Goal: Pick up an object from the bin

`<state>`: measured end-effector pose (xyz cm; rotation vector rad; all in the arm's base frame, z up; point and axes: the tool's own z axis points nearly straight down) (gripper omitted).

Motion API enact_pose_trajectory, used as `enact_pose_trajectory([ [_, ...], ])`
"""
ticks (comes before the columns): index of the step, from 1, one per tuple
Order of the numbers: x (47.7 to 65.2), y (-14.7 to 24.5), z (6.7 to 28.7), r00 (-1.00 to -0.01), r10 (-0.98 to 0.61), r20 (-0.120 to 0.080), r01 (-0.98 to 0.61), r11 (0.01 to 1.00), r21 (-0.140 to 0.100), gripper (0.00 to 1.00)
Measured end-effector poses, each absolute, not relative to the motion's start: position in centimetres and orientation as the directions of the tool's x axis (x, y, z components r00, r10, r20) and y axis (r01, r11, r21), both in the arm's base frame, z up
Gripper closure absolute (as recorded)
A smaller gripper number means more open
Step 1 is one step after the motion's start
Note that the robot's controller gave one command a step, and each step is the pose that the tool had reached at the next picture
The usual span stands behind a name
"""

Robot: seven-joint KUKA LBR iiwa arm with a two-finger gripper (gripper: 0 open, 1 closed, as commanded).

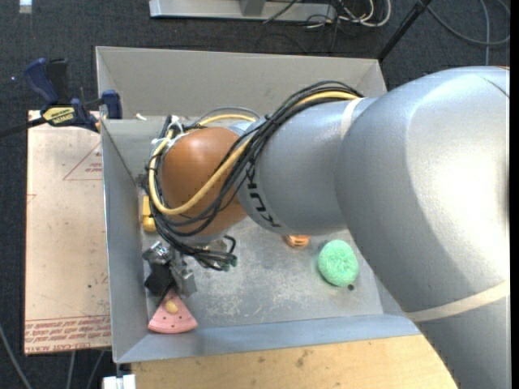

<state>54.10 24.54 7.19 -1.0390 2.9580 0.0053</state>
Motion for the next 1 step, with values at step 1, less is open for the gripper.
enact_pose_trajectory([
  [1,54.10,24.53,7.19,-0.781,-0.625,-0.007,-0.625,0.781,0.001,1.00],
])
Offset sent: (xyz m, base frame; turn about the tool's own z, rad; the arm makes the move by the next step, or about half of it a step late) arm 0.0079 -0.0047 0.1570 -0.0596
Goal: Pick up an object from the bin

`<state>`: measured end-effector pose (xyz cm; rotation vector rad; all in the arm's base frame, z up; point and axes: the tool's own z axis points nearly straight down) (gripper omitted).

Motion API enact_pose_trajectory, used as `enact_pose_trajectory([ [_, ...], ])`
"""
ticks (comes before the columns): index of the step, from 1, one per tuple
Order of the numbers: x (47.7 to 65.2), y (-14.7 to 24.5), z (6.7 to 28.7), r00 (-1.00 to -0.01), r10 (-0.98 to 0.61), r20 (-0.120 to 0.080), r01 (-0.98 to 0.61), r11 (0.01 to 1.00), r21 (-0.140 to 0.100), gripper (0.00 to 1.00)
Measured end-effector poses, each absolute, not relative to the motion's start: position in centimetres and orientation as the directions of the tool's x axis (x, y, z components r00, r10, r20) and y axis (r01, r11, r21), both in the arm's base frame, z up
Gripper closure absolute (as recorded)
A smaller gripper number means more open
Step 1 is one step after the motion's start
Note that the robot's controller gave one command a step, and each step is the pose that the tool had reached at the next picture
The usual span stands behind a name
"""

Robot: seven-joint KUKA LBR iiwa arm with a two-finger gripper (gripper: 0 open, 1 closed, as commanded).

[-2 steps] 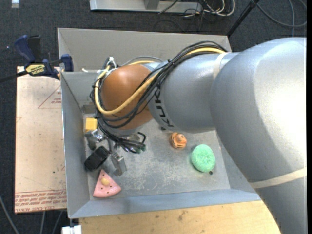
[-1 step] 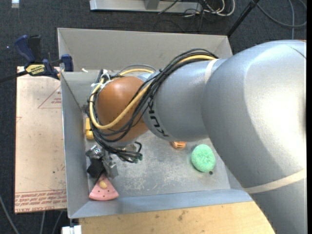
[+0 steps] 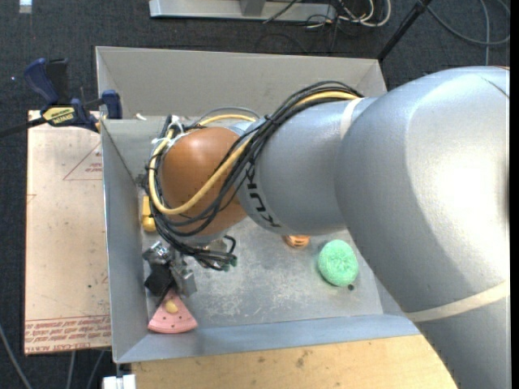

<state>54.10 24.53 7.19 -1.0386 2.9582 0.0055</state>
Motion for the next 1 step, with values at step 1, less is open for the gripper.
enact_pose_trajectory([
  [1,55.09,24.17,23.19,-0.744,-0.668,-0.010,-0.669,0.744,-0.002,1.00],
])
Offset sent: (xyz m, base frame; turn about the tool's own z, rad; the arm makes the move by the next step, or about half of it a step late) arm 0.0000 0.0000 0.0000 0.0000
